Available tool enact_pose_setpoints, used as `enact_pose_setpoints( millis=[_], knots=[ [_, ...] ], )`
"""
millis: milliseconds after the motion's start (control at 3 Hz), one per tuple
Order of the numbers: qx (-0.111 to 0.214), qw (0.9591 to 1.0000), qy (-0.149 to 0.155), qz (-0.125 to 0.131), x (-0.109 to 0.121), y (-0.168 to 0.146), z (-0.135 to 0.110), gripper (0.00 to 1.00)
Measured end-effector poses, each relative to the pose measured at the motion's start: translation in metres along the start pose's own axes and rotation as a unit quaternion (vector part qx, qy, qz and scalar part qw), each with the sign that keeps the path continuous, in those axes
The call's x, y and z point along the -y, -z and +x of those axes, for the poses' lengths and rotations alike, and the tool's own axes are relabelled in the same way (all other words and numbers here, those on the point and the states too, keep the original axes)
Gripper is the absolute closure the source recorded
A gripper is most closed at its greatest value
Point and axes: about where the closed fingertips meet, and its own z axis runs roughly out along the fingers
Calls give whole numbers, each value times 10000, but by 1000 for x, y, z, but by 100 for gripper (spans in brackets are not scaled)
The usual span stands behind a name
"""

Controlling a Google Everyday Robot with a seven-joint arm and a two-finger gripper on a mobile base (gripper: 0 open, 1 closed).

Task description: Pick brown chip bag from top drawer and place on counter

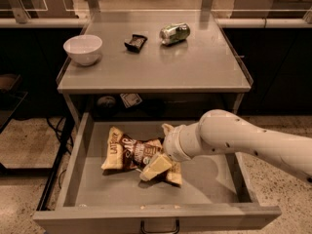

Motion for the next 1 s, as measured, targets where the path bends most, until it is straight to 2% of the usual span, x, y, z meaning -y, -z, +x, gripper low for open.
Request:
enact_pose_setpoints(
  millis=[333, 667, 1000],
  knots=[
    [72, 9991, 123, -390, -18, -15, -16, 0],
    [-26, 9987, 190, -483, -32, -34, -17, 0],
    [-251, 9989, 249, -311, -32, -48, -3, 0]
  ],
)
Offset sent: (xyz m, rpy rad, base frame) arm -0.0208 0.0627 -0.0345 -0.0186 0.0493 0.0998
